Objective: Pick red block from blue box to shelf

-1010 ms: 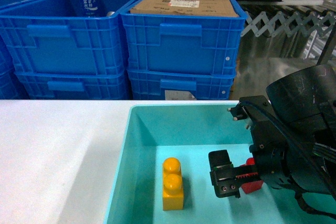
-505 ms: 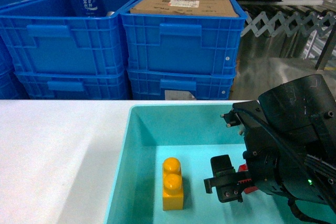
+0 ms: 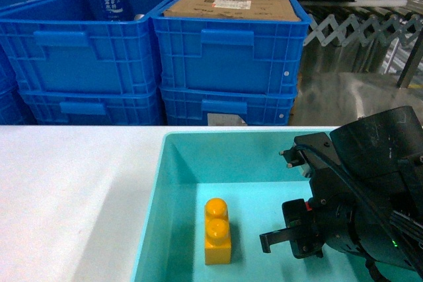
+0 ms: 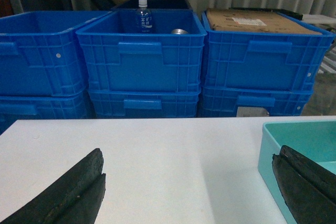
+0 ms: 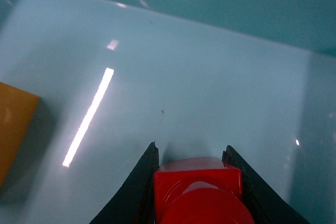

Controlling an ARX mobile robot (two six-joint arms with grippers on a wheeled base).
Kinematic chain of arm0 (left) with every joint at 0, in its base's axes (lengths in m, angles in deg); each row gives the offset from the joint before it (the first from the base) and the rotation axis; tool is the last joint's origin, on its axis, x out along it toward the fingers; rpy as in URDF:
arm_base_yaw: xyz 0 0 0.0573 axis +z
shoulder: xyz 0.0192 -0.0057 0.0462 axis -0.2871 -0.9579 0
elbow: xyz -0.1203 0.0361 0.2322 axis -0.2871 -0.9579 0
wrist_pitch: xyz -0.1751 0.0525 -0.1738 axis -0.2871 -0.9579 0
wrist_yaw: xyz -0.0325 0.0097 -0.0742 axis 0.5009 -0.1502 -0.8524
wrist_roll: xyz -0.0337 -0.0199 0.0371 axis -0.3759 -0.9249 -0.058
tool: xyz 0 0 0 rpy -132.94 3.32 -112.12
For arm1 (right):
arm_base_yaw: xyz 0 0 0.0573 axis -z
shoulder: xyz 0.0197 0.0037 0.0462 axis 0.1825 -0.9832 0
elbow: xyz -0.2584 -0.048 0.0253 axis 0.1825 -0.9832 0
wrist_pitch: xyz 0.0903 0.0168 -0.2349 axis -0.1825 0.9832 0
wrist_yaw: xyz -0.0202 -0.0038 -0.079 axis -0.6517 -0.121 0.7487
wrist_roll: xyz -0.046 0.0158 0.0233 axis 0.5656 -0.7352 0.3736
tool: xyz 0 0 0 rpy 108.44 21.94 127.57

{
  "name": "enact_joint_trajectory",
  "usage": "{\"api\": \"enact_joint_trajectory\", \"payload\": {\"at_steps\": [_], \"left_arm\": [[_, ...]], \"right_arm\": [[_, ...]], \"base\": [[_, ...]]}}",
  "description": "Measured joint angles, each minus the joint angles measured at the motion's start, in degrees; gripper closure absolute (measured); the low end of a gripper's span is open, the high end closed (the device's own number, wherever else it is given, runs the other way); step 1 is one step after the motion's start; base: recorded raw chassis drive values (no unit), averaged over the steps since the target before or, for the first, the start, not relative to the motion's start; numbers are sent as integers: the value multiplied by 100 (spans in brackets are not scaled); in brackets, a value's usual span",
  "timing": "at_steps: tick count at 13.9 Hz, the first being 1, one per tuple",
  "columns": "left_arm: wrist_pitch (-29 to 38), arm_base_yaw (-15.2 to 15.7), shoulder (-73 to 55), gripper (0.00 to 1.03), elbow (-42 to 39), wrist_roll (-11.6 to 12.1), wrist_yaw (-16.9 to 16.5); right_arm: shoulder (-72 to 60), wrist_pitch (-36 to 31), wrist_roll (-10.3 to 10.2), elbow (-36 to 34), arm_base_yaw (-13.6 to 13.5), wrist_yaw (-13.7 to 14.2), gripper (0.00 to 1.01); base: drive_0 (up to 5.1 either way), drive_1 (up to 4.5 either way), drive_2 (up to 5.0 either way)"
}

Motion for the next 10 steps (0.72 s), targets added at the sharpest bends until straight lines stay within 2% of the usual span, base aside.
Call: {"api": "enact_joint_trajectory", "payload": {"at_steps": [1, 2, 3, 4, 5, 10], "left_arm": [[-2, 0, 0, 5, 0, 0, 0], [-2, 0, 0, 5, 0, 0, 0], [-2, 0, 0, 5, 0, 0, 2], [-2, 0, 0, 5, 0, 0, 2], [-2, 0, 0, 5, 0, 0, 0], [0, 0, 0, 5, 0, 0, 0]], "right_arm": [[57, -380, 146, -122, 50, -105, 72], [251, -538, 385, -151, 85, -190, 72], [966, -691, 977, -98, 339, -468, 72], [2229, -1272, 1832, -199, 1014, -966, 72], [2492, -2059, 2033, -509, 1296, -769, 72], [2452, -2717, 2039, -828, 1561, -398, 72]], "base": [[0, 0, 0], [0, 0, 0], [0, 0, 0], [0, 0, 0], [0, 0, 0], [0, 0, 0]]}}
